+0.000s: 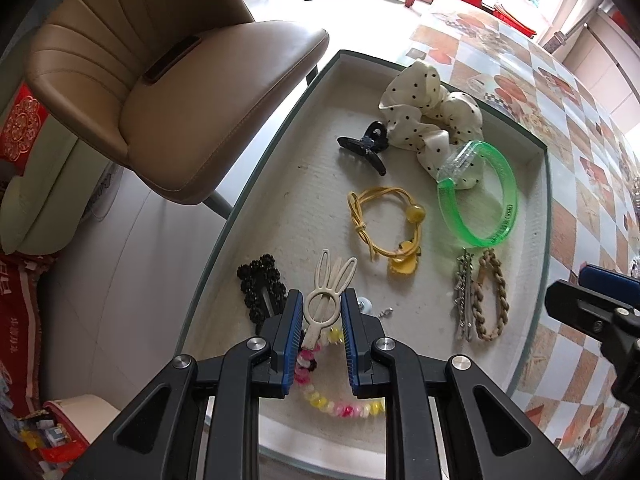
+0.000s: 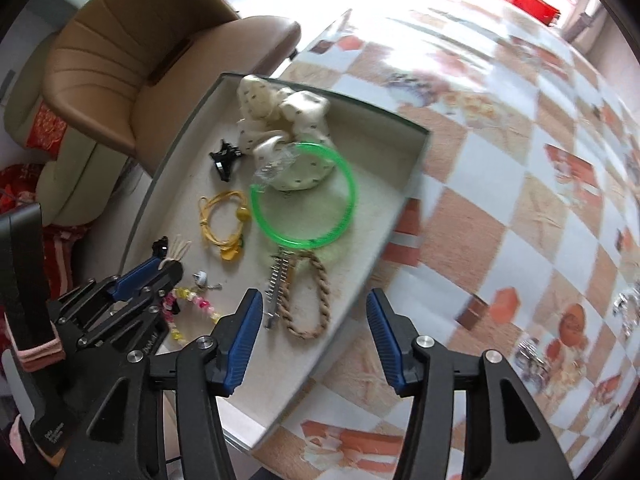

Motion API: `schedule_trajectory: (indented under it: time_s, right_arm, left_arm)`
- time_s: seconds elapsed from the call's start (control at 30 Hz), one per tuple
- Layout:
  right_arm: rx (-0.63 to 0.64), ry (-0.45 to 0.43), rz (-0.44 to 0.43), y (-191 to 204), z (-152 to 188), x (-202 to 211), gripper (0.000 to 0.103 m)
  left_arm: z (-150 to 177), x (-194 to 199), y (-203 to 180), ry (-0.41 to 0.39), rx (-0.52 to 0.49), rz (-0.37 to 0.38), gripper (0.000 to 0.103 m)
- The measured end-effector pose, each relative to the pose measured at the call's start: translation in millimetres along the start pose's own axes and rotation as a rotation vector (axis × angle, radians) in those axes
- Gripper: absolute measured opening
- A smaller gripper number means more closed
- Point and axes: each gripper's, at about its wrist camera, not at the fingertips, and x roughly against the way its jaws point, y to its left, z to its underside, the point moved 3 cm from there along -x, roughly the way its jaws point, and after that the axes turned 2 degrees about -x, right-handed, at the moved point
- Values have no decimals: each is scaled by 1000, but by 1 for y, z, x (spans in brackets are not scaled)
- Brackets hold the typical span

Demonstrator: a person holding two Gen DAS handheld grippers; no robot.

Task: Organize jewelry

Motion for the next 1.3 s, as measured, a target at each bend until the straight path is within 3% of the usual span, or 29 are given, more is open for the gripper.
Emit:
schedule_trajectory:
  time_s: [0.47, 0.87, 0.9, 0.93, 0.97, 1.03, 1.3]
  right_arm:
    - [-50, 53, 22, -9, 41, 33, 59]
    - [-22, 23, 30, 3, 38, 52, 59]
    - [-20, 20, 30, 4, 37, 52, 59]
    - [-19, 18, 30, 4, 37, 54, 59]
    - [-17, 15, 30, 5, 36, 56, 59]
    - [-14, 9, 32, 7, 35, 58, 59]
    - [7, -21, 53, 14, 31, 70, 60]
  left_arm:
    - [31, 35, -5, 21, -30, 22, 23]
    - [34, 53, -1, 3, -29, 65, 23]
    - [34, 55, -1, 1, -32, 66, 35]
    - [35, 57, -1, 1, -32, 64, 57]
    - [35, 60, 1, -6, -25, 57, 99]
    - [35, 71, 3, -52, -15, 48, 103]
    - [37, 89, 10, -60, -14, 75, 103]
